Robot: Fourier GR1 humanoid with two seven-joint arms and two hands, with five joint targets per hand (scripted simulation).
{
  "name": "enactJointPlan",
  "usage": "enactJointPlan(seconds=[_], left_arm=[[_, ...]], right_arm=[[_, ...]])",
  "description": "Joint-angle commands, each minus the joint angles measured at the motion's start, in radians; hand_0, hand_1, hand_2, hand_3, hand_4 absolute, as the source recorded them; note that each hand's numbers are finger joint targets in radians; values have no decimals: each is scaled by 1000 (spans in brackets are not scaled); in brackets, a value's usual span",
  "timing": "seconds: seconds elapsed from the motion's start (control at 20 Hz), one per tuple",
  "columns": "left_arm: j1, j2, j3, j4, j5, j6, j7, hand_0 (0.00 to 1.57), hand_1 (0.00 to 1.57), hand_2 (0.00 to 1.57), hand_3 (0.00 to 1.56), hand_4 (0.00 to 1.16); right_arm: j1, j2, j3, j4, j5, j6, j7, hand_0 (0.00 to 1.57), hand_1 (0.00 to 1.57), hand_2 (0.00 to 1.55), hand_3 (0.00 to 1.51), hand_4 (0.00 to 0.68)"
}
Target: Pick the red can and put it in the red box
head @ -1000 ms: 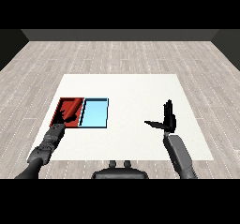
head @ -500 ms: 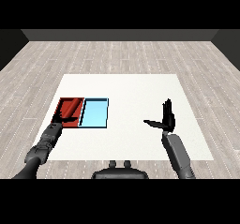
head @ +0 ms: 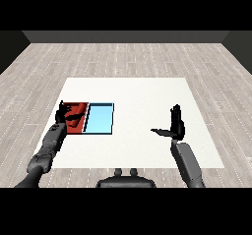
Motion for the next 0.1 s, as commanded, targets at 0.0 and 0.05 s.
enactJointPlan(seconds=[0.0, 0.05], left_arm=[[16, -50, 28, -152, 59, -128, -122, 0, 0, 0, 0, 0], [76, -54, 34, -175, 69, -144, -166, 0, 0, 0, 0, 0]], right_arm=[[18, -7, 19, -42, 0, 27, 6, 0, 0, 0, 0, 0], [4, -30, 4, -31, -7, 56, 6, 0, 0, 0, 0, 0]])
